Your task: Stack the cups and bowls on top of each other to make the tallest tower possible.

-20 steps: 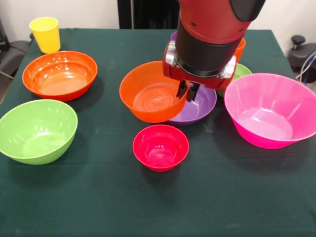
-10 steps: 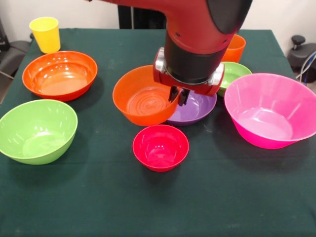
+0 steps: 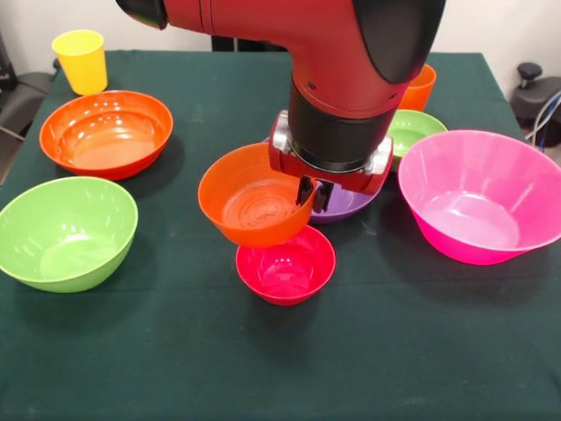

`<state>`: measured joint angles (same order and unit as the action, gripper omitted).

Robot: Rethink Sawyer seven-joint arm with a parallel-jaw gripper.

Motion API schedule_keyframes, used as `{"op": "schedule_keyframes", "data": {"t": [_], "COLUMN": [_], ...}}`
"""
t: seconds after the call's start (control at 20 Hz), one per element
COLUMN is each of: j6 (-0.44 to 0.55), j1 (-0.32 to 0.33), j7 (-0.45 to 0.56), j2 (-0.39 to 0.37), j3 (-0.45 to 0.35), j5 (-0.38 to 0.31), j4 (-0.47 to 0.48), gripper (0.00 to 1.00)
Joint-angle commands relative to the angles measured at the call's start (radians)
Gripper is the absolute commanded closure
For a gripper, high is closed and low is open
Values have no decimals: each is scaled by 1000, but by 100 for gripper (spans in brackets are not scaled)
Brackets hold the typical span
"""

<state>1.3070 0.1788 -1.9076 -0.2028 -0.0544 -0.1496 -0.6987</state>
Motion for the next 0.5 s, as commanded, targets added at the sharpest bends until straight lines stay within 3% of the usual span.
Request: {"op": "schedule_keyframes", "data": {"t": [0.05, 0.5], "j6": [-47, -51], "j1": [-5, -15], "j7": [47, 35], "j2": [36, 69], "j3": [-62, -69], "j5": [-20, -21], "j4": [-57, -11], "gripper": [100, 100]}}
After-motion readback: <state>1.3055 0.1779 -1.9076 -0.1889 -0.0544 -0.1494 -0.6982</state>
